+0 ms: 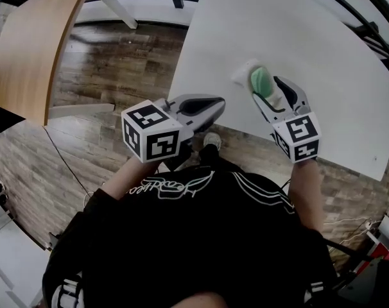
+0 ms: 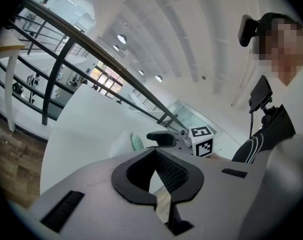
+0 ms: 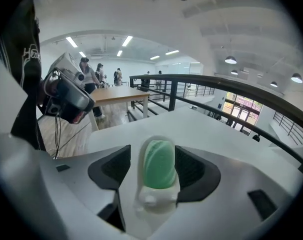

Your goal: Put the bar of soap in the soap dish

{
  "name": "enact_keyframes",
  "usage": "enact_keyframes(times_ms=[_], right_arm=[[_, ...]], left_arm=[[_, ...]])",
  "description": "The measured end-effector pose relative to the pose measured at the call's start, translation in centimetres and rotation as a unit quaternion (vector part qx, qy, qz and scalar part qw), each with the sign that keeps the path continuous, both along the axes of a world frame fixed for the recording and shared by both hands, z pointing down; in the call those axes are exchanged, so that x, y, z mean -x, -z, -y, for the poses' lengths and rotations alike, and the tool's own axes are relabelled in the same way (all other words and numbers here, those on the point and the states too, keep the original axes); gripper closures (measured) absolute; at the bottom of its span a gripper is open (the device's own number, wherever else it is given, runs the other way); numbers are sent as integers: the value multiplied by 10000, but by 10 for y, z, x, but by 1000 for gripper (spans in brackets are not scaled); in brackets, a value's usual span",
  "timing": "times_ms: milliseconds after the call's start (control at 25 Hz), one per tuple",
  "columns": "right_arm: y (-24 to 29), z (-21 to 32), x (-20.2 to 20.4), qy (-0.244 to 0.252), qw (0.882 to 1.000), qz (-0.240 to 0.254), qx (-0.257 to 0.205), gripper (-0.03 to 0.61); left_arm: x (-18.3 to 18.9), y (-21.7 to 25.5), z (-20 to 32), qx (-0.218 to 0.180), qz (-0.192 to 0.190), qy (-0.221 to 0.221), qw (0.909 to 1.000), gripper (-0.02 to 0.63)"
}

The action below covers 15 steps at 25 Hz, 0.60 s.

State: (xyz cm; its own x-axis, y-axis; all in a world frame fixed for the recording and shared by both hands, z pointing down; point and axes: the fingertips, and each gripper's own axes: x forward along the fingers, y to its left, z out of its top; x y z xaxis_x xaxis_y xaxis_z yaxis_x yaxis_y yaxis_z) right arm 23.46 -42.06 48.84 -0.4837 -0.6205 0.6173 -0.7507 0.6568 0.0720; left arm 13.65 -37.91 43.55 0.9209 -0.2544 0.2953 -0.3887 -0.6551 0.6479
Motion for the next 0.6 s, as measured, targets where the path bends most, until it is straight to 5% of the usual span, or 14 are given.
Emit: enact_keyframes(times_ms=[600], right_arm=[[85, -152, 84, 23, 9952, 807, -551, 351]], left_arm=[[47, 60, -105, -745, -165, -431, 9962, 606]])
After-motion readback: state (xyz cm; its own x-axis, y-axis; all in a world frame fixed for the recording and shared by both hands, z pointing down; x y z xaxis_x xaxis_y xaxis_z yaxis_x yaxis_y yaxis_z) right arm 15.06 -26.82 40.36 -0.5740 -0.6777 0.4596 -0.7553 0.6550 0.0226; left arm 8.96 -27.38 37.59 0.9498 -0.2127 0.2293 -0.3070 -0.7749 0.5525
